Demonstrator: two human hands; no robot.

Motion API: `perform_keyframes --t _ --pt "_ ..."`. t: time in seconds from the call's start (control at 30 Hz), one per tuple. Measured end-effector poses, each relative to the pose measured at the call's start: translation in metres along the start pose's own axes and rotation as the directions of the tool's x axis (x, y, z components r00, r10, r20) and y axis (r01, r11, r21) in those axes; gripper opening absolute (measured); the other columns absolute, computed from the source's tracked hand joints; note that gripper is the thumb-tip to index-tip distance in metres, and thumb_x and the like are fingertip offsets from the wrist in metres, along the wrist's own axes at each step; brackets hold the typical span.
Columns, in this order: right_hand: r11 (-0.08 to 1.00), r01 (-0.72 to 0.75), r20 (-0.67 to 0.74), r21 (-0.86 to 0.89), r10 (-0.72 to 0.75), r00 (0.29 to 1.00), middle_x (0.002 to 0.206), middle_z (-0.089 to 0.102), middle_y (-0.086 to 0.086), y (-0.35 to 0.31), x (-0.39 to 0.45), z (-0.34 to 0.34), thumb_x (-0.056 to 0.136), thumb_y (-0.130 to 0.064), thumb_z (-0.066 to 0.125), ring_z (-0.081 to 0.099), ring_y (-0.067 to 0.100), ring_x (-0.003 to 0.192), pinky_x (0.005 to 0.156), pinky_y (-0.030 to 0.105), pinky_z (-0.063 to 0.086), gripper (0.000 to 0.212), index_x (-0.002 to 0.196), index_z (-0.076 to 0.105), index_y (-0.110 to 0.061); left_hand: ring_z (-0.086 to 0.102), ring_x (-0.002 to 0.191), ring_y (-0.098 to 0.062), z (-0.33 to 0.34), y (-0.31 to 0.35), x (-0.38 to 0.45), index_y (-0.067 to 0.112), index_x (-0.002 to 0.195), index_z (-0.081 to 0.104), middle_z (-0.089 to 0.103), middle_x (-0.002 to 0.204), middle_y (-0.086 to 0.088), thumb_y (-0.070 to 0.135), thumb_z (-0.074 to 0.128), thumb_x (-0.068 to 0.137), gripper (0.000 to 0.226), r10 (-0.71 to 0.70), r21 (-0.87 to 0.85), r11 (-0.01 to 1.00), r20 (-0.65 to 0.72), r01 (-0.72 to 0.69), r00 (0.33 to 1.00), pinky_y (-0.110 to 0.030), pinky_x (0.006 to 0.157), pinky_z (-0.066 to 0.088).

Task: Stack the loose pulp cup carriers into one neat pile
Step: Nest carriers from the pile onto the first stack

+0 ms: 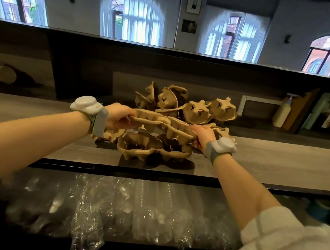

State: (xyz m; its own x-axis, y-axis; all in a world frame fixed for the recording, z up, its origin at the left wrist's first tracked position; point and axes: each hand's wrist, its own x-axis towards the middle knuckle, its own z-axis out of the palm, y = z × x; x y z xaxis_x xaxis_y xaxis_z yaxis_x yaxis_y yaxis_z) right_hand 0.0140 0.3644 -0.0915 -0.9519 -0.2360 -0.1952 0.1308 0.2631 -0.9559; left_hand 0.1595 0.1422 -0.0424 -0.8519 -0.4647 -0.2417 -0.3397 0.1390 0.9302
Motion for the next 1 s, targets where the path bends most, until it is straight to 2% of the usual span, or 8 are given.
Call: perform_keyframes --t 0.07,0.17,0.27,0.37,0.47,0.6,0.83,1.0 --pt "0.998 -0.007 0.012 -0.065 0.007 1.0 0.076 0.056 0.009 0.0 -0.003 -0.003 0.089 -0.027 0.06 0.046 0.016 0.05 0.039 0.021 0.039 0.028 0.113 0.061 -0.013 0.064 0.078 -0.015 -0.002 -0.005 -0.001 0.007 0.088 0.064 0.064 0.084 -0.008 0.008 0.057 0.091 0.007 -0.018 0.082 0.997 0.034 0.015 0.999 -0.02 0.058 0.058" --pt "0.995 0.039 0.077 -0.096 -0.031 0.997 0.083 0.059 0.009 0.003 -0.008 -0.008 0.092 -0.021 0.058 0.055 0.019 0.065 0.051 0.026 0.05 0.019 0.108 0.065 -0.017 0.061 0.075 -0.014 -0.003 -0.012 0.0 0.009 0.083 0.061 0.061 0.085 -0.008 0.013 0.058 0.091 0.009 -0.062 0.185 0.982 0.064 0.049 0.996 -0.017 0.048 0.056" --pt "0.97 0.141 0.135 -0.196 -0.115 0.984 0.087 0.06 0.004 0.011 -0.009 -0.008 0.094 -0.022 0.055 0.055 0.018 0.076 0.059 0.025 0.052 0.021 0.111 0.067 -0.02 0.062 0.073 -0.014 0.0 -0.017 0.002 0.01 0.095 0.063 0.065 0.087 -0.008 0.019 0.058 0.092 0.011 -0.081 0.379 0.924 0.069 0.049 0.994 -0.018 0.047 0.053" --pt "0.933 0.208 0.151 -0.294 -0.17 0.974 0.075 0.058 0.0 0.02 -0.008 -0.005 0.094 -0.024 0.054 0.048 0.013 0.06 0.04 0.017 0.036 0.02 0.108 0.069 -0.021 0.061 0.07 -0.013 0.005 -0.023 0.007 0.013 0.11 0.06 0.064 0.091 -0.005 0.023 0.051 0.096 0.019 0.007 0.625 0.78 0.032 -0.025 0.999 -0.019 0.049 0.051" --pt "0.929 0.227 0.12 -0.293 -0.2 0.972 0.077 0.061 -0.003 0.027 -0.002 -0.001 0.093 -0.024 0.056 0.05 0.011 0.062 0.045 0.018 0.037 0.024 0.111 0.07 -0.017 0.057 0.08 -0.016 0.008 -0.026 0.01 0.013 0.121 0.055 0.062 0.106 -0.007 0.029 0.041 0.099 0.031 0.171 0.822 0.559 0.015 -0.11 0.985 -0.024 0.062 0.048" --pt "0.921 0.266 0.094 -0.285 -0.25 0.964 0.102 0.067 0.005 0.033 0.003 0.002 0.092 -0.023 0.057 0.057 0.016 0.092 0.077 0.026 0.046 0.028 0.115 0.069 -0.014 0.058 0.101 -0.022 0.009 -0.032 0.018 0.013 0.125 0.055 0.062 0.119 -0.008 0.032 0.036 0.1 0.036 0.222 0.883 0.451 0.032 -0.132 0.974 -0.033 0.087 0.048" --pt "0.889 0.282 0.053 -0.361 -0.282 0.958 0.106 0.068 0.002 0.036 0.003 0.001 0.095 -0.028 0.052 0.058 0.016 0.084 0.073 0.028 0.051 0.029 0.118 0.068 -0.019 0.057 0.1 -0.024 0.021 -0.041 0.033 0.017 0.128 0.056 0.054 0.126 -0.012 0.03 0.031 0.101 0.039 0.298 0.891 0.426 0.024 -0.156 0.954 -0.034 0.089 0.047" --pt "0.586 0.325 -0.072 -0.742 -0.551 0.831 0.117 0.064 0.006 0.014 0.001 -0.014 0.093 -0.034 0.052 0.057 0.026 0.108 0.089 0.037 0.051 0.03 0.116 0.064 -0.02 0.061 0.106 -0.027 0.028 -0.043 0.038 0.016 0.126 0.059 0.065 0.117 -0.009 0.03 0.031 0.101 0.04 0.311 0.865 0.472 0.017 -0.17 0.95 -0.041 0.096 0.049"
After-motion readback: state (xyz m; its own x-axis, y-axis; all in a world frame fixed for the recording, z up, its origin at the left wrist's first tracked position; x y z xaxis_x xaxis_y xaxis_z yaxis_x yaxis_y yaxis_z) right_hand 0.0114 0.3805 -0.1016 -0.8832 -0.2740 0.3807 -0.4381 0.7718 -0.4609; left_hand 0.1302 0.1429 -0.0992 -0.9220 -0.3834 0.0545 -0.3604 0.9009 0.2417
